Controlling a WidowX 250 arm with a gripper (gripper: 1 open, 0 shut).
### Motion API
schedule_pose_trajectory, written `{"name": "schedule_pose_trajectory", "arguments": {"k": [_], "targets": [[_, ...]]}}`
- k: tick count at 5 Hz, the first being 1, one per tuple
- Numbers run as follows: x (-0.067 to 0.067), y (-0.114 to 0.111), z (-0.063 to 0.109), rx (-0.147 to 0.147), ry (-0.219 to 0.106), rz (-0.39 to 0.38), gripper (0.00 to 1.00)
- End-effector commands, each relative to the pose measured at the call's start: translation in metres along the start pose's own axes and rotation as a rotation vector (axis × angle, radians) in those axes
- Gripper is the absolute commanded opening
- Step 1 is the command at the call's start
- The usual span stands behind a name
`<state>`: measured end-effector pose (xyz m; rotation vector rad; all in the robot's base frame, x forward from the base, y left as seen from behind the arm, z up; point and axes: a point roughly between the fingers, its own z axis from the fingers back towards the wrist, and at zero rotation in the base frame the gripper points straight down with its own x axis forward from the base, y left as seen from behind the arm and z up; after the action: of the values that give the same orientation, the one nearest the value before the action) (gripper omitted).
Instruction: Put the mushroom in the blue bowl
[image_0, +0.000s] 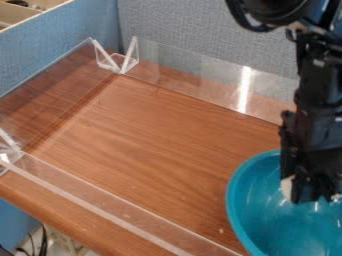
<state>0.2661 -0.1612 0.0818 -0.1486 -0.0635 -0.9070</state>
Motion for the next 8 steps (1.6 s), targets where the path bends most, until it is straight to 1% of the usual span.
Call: {"name": "schedule_pose_trajectory", "arguments": {"k": [1,2,3,4,5,6,7,8], "targets": [[0.004,-0.011,0.012,0.019,-0.056,-0.047,0.0],[0.001,-0.015,0.005,0.014,-0.05,-0.047,1.0],[-0.003,-0.015,-0.001,0.015,-0.048,-0.049,0.0],[-0.005,-0.015,-0.009,0.016,-0.045,-0.044,1.0],[-0.008,-0.014,-0.012,0.02,-0.045,-0.046,0.0],[-0.01,-0.012,-0.017,0.025,-0.045,-0.05,0.0],[-0.013,-0.013,-0.017,0.028,-0.046,-0.049,1.0],[-0.016,-0.013,-0.017,0.033,-0.046,-0.043,1.0]]}}
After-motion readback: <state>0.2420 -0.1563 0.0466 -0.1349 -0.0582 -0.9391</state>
